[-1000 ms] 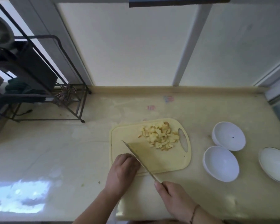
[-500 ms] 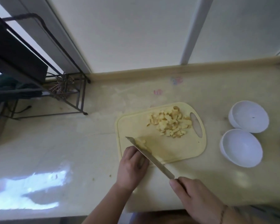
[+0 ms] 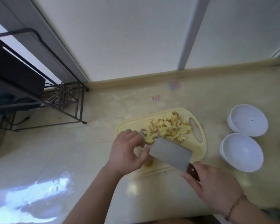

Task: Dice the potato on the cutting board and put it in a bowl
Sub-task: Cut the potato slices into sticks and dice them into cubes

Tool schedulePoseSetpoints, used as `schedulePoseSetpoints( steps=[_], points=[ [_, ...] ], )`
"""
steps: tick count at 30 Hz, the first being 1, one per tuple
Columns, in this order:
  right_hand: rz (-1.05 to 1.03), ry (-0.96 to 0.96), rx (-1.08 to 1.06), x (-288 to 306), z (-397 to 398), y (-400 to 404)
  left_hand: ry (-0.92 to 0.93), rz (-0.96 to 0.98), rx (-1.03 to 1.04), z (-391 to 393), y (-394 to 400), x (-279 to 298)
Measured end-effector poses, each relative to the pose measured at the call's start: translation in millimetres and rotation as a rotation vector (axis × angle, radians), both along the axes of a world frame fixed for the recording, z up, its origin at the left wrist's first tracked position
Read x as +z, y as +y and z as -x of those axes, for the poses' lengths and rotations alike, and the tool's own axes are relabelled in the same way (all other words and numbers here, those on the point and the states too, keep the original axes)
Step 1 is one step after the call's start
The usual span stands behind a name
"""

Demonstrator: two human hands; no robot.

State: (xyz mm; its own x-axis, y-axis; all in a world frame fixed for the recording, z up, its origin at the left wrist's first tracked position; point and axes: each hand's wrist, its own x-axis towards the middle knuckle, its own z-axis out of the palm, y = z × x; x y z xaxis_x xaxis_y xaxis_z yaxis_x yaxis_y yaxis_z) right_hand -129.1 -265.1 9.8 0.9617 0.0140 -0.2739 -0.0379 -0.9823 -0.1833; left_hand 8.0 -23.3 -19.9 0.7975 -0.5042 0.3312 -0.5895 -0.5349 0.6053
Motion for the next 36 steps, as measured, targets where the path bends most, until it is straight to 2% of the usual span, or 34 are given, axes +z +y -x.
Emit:
schedulePoseSetpoints(
  steps=[2, 4, 9, 12, 15, 17, 19, 20, 23, 25, 27, 30, 36],
  points=[
    [0.03, 0.047, -0.004, 4, -6, -3, 0.016, -0.253, -0.13, -17, -8, -1],
    [0.04, 0.042, 0.006, 9, -16, -4, 0.046, -0.343, -0.173, -26, -15, -4],
    [0.006, 0.014, -0.002, 20, -20, 1, 0.12, -0.371, -0.148, -37, -28, -11],
    [0.096, -0.024, 0.001, 16, -13, 0, 0.147, -0.367, -0.098, -39, -33, -17],
    [0.122, -0.151, 0.046, 7, -4, -2, 0.179, -0.407, -0.071, -41, -38, -20],
    [0.109, 0.007, 0.025, 13, -1, 2, 0.171, -0.379, -0.068, -44, -36, -17],
    [0.012, -0.017, -0.065, 16, 7, 0, 0.175, -0.207, 0.051, -45, -27, -10],
    [-0.101, 0.047, -0.141, 16, 10, -2, 0.202, -0.085, 0.181, -44, -21, -6],
    [-0.589, 0.255, -0.382, 19, 10, -7, 0.342, 0.288, 0.684, -30, 1, -1],
    [-0.867, 0.398, -0.529, 22, 5, -8, 0.346, 0.301, 0.777, -11, 9, -9],
    [-0.983, 0.583, -0.592, 25, -4, -6, 0.248, 0.162, 0.583, 13, 17, -25],
    [-0.929, 0.718, -0.538, 25, -16, -9, 0.139, 0.014, 0.257, 44, 24, -43],
    [-0.816, 0.828, -0.449, 21, -30, -13, 0.104, -0.1, 0.11, 67, 17, -53]
  ],
)
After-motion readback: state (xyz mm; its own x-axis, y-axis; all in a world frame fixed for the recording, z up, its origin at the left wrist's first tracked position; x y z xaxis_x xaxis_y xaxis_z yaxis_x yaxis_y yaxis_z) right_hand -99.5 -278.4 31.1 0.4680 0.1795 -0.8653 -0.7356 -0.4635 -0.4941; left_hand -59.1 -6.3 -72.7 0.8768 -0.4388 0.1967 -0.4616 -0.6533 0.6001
